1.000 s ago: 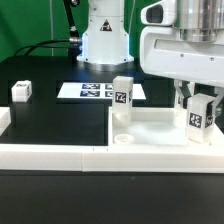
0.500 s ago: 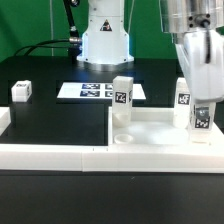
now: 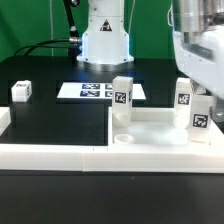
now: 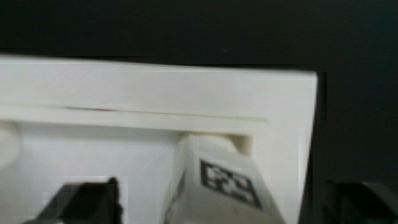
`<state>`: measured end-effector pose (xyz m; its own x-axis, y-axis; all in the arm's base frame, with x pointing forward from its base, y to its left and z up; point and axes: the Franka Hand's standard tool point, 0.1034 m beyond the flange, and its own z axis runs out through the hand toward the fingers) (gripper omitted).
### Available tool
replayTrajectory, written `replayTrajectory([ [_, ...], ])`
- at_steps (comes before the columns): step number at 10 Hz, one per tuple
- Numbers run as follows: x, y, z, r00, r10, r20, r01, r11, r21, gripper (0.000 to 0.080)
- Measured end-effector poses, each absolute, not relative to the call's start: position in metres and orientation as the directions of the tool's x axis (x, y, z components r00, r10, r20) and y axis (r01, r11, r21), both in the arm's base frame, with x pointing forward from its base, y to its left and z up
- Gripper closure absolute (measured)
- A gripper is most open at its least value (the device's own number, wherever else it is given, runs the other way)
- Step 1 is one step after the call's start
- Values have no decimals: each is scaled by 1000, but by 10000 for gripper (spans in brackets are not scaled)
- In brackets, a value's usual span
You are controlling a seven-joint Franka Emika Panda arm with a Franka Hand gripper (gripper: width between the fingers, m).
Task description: Assemble square table
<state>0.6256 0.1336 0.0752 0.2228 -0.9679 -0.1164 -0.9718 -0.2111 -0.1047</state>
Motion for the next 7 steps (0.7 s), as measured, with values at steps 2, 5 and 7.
replayTrajectory([
  [2, 626, 133, 75, 382, -920, -91, -920, -369, -129, 162],
  [5, 626, 132, 74, 553, -831, -64, -829, -541, -143, 151],
  [7, 633, 121, 76, 806, -592, 11, -586, -800, -128, 151],
])
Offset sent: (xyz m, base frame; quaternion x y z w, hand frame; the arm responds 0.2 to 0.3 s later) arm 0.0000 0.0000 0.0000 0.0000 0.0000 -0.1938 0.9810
